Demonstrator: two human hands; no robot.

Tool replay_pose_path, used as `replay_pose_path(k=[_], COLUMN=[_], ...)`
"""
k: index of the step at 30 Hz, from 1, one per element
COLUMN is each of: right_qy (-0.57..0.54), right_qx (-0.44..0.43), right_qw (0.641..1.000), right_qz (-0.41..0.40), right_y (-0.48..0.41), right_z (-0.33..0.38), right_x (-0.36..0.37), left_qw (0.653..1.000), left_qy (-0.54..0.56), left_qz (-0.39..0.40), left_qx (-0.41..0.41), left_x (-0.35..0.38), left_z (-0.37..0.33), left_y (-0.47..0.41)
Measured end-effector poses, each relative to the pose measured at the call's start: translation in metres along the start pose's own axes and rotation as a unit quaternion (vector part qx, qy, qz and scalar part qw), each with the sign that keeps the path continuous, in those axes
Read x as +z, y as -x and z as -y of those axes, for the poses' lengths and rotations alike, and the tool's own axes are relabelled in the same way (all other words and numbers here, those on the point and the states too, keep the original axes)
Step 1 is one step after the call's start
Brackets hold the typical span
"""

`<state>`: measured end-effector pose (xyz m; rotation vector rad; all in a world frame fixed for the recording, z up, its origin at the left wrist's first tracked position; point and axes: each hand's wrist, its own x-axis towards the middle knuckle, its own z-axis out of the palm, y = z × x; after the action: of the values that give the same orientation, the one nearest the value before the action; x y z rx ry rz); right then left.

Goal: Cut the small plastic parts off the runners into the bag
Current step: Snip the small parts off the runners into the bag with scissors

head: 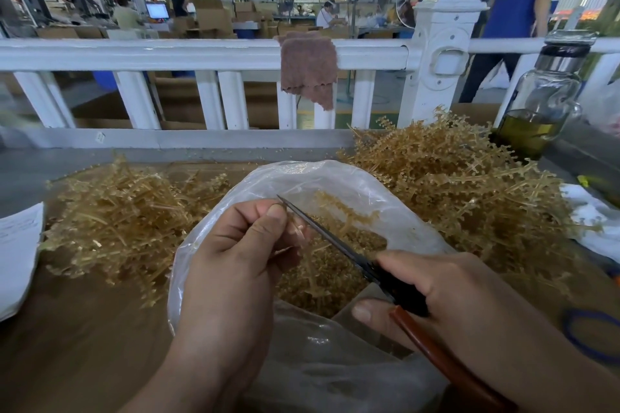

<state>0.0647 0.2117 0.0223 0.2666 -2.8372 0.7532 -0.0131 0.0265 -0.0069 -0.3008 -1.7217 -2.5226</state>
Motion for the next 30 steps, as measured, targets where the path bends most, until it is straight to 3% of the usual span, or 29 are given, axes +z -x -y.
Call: replay_pose_path(k=[4,9,14,20,24,30], right_qy=[-0.127,-0.333,-0.399,-0.479,-0.556,-0.552], right_qx=[-0.017,-0.01,0.01,0.048,0.021,0.002], right_qw=[0.99,0.934,0.907,0.872,0.83,0.827], right_qz=[-0.056,-0.13,-0.132,-0.088,-0.051,-0.109], right_y=[0.003,0.004,0.002,-0.004,-0.004,-0.005], right_z=[0.003,0.001,-0.003,-0.001,0.002,-0.003], right_x=[-0.008,-0.011,-0.007,0.001,0.005,0.01], left_qw=[0.995,0.974,0.952,0.95,0.956,0.964], left_qy=[0.085,0.195,0.262,0.257,0.234,0.179], left_qz=[0.001,0.035,0.092,0.101,0.101,0.137], left_qx=[-0.058,-0.109,-0.131,-0.144,-0.148,-0.142], left_x=[0.002,0.005,-0.001,0.003,0.006,0.004], left_z=[-0.006,-0.017,-0.032,-0.033,-0.029,-0.018], left_y=[-0.004,-0.003,0.002,0.005,0.006,0.004])
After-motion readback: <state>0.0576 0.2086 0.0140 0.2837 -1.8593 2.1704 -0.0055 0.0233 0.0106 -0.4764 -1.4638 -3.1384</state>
